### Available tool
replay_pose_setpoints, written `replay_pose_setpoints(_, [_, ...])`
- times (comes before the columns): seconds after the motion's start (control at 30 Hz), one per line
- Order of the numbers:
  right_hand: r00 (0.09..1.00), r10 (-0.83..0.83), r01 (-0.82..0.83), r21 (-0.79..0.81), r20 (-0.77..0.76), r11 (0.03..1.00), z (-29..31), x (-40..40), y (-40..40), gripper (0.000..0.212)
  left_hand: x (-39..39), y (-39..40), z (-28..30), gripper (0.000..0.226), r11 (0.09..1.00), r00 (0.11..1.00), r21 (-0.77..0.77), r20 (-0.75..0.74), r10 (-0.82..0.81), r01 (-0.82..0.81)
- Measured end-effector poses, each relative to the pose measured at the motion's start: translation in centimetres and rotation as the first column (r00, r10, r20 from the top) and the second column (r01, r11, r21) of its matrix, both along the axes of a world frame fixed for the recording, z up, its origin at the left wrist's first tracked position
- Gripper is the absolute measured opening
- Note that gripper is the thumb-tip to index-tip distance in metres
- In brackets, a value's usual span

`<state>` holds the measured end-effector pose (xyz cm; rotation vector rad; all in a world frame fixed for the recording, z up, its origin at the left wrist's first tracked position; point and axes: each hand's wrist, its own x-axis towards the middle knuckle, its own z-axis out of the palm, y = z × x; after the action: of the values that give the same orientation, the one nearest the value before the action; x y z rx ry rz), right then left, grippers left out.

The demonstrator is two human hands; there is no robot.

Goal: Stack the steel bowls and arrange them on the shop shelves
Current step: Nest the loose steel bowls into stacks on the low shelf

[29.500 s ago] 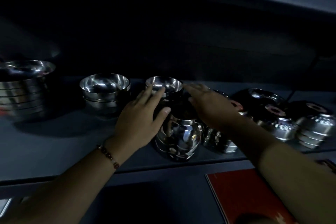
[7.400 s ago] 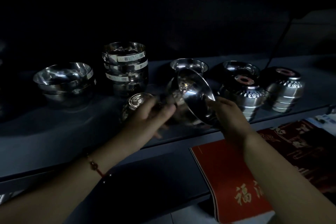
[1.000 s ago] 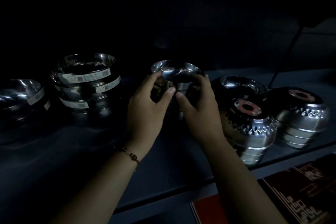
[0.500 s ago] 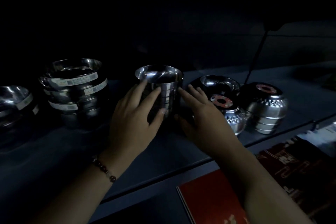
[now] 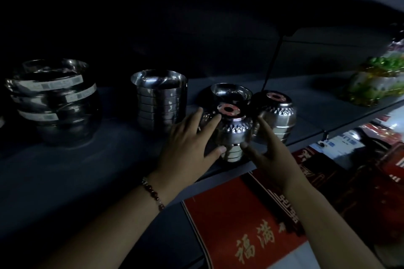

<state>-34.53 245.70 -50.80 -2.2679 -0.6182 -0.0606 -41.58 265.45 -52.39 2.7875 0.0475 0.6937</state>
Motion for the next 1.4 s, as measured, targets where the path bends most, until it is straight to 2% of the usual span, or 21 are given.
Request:
replay_pose_setpoints(0.2, [0.979, 0.096, -0.056, 0.215, -0.179, 0.975, -1.6, 0.8, 0.2, 0.097, 1.1, -0.8, -0.4, 0.081, 0.996, 0.998, -0.084, -0.055, 0.002, -0.006])
replay_pose_setpoints(0.27, [0.977, 0.104, -0.06, 0.23, -0.188, 0.971, -1.9, 1.1, 0.5, 0.098, 1.5, -0.6, -0.6, 0.086, 0.993, 0.997, -0.122, -0.073, -0.001, -0.008])
replay_pose_setpoints(0.47, [0.98, 0.105, -0.056, 0.269, -0.169, 0.962, -2.0, 2.0, 0.3, 0.094, 2.4, -0.6, -1.5, 0.088, 0.967, 0.996, -0.241, 0.036, -0.076, 0.082])
replay_pose_setpoints(0.6, [0.99, 0.103, -0.074, 0.258, -0.1, 0.963, -1.3, 1.6, 0.1, 0.096, 2.2, -0.6, -1.4, 0.086, 0.915, 0.989, -0.381, 0.109, -0.097, 0.131])
replay_pose_setpoints(0.73, [0.997, 0.072, -0.076, 0.195, 0.026, 0.978, 0.3, 0.6, 0.2, 0.102, 1.1, -0.7, -0.6, 0.086, 0.892, 0.972, -0.414, 0.216, -0.098, 0.182])
replay_pose_setpoints(0.93, [0.99, 0.057, -0.08, 0.177, 0.131, 0.981, 2.2, -2.3, 0.7, 0.104, -2.7, -0.2, 0.5, 0.085, 0.826, 0.944, -0.511, 0.32, -0.076, 0.24])
replay_pose_setpoints(1.07, [0.987, 0.017, -0.054, 0.23, 0.158, 0.972, 2.5, -4.3, 1.3, 0.088, -5.7, 0.5, 1.4, 0.08, 0.852, 0.932, -0.46, 0.351, -0.086, 0.252])
replay_pose_setpoints(1.23, [0.981, -0.116, 0.054, 0.351, 0.158, 0.935, 2.8, -6.2, 2.2, 0.041, -9.1, 1.4, 1.8, 0.083, 0.914, 0.923, -0.282, 0.335, -0.19, 0.29])
replay_pose_setpoints(1.33, [0.987, -0.14, 0.1, 0.383, 0.079, 0.919, 2.4, -6.6, 2.6, 0.015, -10.3, 2.6, 1.4, 0.087, 0.951, 0.918, -0.09, 0.302, -0.257, 0.296])
replay_pose_setpoints(1.4, [0.995, -0.096, 0.093, 0.393, -0.012, 0.915, 2.0, -6.7, 2.8, 0.016, -11.0, 3.5, 0.9, 0.089, 0.958, 0.927, 0.013, 0.25, -0.281, 0.287])
